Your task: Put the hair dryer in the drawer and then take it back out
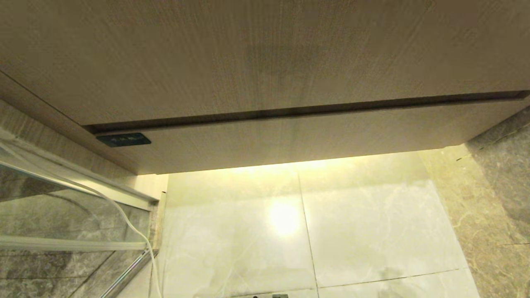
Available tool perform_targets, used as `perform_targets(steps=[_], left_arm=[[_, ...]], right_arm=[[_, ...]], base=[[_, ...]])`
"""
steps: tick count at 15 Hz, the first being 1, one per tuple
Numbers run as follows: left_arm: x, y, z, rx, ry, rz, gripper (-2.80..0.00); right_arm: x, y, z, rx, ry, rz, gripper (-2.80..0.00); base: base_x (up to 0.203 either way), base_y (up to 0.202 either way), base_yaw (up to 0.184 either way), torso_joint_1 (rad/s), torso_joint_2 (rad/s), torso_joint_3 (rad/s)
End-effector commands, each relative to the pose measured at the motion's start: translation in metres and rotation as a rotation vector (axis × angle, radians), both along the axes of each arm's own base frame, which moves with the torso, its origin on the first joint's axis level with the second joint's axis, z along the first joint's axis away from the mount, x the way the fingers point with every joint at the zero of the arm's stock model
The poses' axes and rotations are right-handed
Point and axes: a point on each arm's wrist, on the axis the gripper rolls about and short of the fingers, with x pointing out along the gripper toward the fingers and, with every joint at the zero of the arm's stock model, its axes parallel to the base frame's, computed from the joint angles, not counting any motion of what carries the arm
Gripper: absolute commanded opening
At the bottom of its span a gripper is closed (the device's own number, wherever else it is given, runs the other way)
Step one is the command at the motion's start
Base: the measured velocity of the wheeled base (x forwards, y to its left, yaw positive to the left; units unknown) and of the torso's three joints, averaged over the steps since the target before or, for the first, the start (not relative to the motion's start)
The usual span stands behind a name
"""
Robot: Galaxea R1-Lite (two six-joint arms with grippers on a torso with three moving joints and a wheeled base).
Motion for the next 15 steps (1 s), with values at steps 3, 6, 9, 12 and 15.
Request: perform_targets(steps=[3,6,9,12,15], left_arm=[[0.0,0.0,0.0,0.001,0.0,0.0,-2.8],[0.0,0.0,0.0,0.0,0.0,0.0,-2.8],[0.0,0.0,0.0,0.0,0.0,0.0,-2.8],[0.0,0.0,0.0,0.0,0.0,0.0,-2.8],[0.0,0.0,0.0,0.0,0.001,0.0,-2.8]], right_arm=[[-0.053,0.021,-0.064,-0.059,-0.192,0.058,-2.8],[-0.048,0.019,-0.097,-0.092,-0.331,0.055,-2.8],[-0.046,0.017,-0.102,-0.029,-0.318,0.066,-2.8],[-0.059,0.017,-0.114,-0.007,-0.35,0.095,-2.8],[-0.072,0.017,-0.118,-0.02,-0.495,0.114,-2.8]], base=[[0.0,0.0,0.0,0.0,0.0,0.0],[0.0,0.0,0.0,0.0,0.0,0.0],[0.0,0.0,0.0,0.0,0.0,0.0],[0.0,0.0,0.0,0.0,0.0,0.0],[0.0,0.0,0.0,0.0,0.0,0.0]])
